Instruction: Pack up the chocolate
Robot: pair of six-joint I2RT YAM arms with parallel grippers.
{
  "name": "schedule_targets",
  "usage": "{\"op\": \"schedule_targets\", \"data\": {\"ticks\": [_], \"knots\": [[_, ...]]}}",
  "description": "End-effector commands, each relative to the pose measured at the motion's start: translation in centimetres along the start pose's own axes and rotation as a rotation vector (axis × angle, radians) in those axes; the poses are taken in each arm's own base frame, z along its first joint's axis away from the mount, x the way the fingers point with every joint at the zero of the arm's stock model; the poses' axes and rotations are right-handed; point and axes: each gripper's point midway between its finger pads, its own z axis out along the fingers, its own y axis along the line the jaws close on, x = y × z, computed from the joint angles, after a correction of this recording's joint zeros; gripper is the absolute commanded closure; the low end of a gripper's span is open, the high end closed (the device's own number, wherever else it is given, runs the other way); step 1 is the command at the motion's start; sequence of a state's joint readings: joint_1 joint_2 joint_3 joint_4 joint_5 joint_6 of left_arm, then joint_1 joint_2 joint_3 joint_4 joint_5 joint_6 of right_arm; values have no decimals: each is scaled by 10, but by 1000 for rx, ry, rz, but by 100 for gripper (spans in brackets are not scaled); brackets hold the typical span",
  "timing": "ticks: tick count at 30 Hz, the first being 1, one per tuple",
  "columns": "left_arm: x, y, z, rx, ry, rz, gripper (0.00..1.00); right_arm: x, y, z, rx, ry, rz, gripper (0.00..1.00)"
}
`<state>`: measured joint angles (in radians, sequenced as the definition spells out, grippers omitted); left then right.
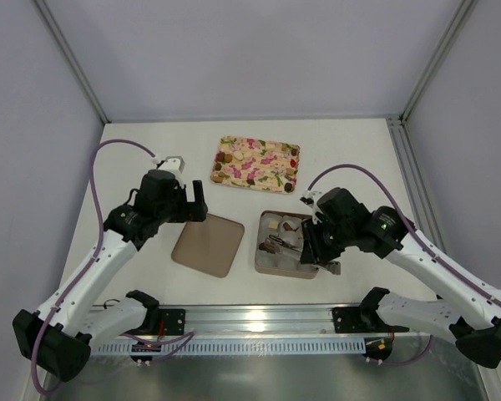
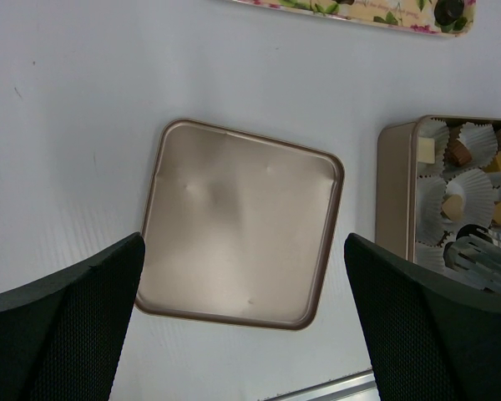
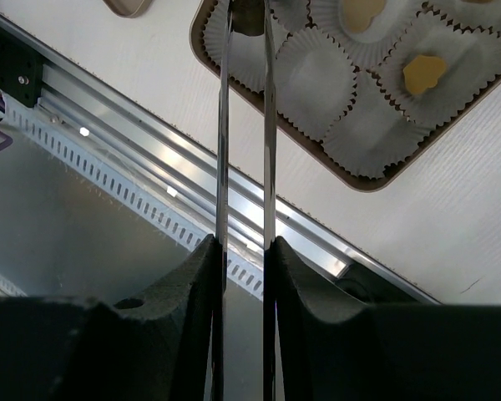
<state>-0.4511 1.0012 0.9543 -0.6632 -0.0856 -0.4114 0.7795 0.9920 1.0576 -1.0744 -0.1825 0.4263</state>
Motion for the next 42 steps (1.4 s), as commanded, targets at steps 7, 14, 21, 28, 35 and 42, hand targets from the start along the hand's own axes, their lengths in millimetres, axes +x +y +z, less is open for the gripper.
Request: {"op": "schedule_targets", "data": {"ticks": [7,14,21,28,35,42], "knots": [[-13,-3,-3,4,-36,-8,0,0,14,7,-59,-18,-1,67],[-13,-4,-3,8,-34,-8,0,2,15,12,-61,-7,-3,67],[-14,-3,-3,5,-37,-8,0,4,17,17,-65,5,-10,67],[-14,-3,-3,5,-39,-10,0,6,14,20,-53,15,-12,66],[-13,-2,-2,2,-33,-9,0,5,14,20,-50,12,-15,62],[-13,-3,-2,3,-33,-8,0,3,14,18,-46,6,-21,62]]}}
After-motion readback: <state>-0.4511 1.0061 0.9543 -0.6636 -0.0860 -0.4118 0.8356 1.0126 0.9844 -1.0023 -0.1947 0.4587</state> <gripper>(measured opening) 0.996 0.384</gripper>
